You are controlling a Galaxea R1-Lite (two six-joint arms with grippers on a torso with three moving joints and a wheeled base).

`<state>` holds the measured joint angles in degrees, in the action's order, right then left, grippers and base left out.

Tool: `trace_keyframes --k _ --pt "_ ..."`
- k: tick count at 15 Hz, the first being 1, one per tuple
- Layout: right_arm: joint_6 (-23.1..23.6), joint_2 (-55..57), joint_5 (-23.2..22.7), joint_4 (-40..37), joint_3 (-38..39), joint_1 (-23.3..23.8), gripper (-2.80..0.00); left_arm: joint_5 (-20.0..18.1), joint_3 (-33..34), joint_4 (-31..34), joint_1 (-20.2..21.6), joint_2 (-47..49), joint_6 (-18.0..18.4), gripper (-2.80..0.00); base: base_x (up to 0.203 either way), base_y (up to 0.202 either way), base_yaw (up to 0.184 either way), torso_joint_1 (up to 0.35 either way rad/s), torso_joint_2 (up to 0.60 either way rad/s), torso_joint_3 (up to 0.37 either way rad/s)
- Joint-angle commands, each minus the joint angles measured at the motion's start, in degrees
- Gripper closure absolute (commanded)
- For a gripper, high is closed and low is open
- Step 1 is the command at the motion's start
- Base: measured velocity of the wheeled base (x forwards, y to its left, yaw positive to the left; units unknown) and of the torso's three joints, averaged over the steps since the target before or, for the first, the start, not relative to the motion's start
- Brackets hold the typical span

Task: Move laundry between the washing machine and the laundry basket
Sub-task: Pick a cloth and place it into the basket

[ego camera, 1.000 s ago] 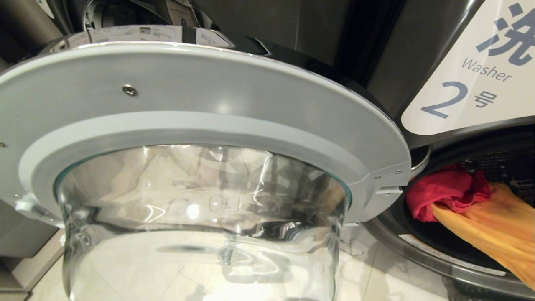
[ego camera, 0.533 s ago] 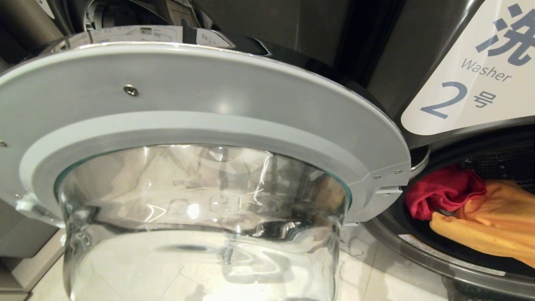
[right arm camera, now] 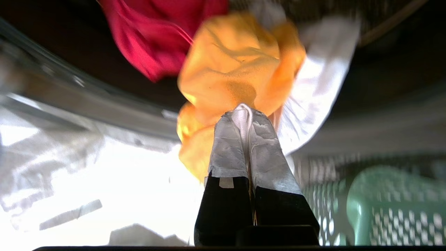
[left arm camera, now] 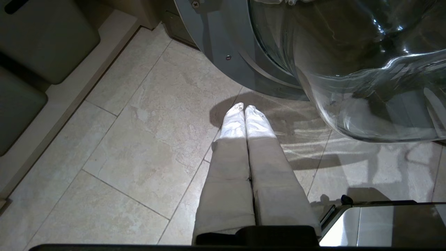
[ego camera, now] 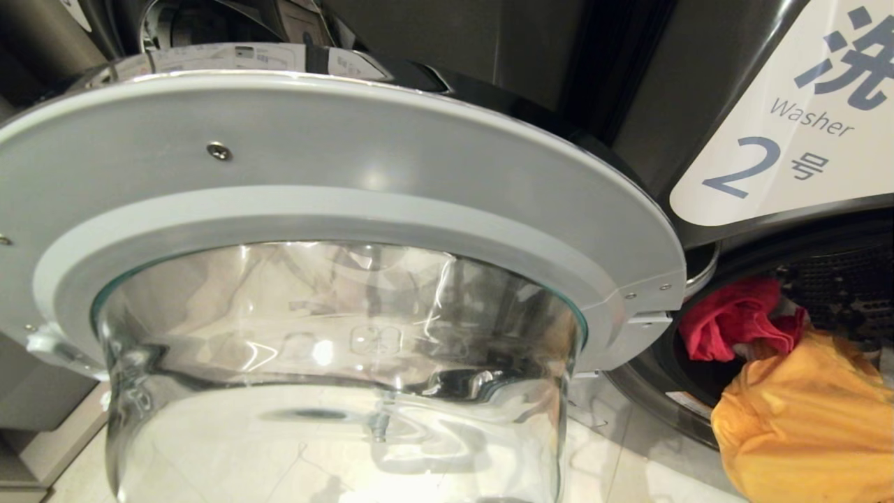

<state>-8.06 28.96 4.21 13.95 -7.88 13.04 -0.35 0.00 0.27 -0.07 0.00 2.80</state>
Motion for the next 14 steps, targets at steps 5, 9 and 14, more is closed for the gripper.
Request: trace_keyframes --k 5,9,14 --pt "-2.6 18.5 -0.1 7.3 1.5 4.1 0.0 0.0 0.1 0.0 0.1 0.0 0.0 0.0 0.0 0.0 0.0 0.0 0.0 0.0" --pt "-5.0 43.3 0.4 21.0 -6.8 4.2 0.0 0.0 0.1 0.0 0.0 0.0 0.0 0.0 0.0 0.0 0.0 0.0 0.0 0.0" --pt "-5.9 66.4 0.8 31.7 -26.1 1.6 0.0 0.0 0.1 0.0 0.0 0.0 0.0 0.0 0.0 0.0 0.0 0.0 0.0 0.0"
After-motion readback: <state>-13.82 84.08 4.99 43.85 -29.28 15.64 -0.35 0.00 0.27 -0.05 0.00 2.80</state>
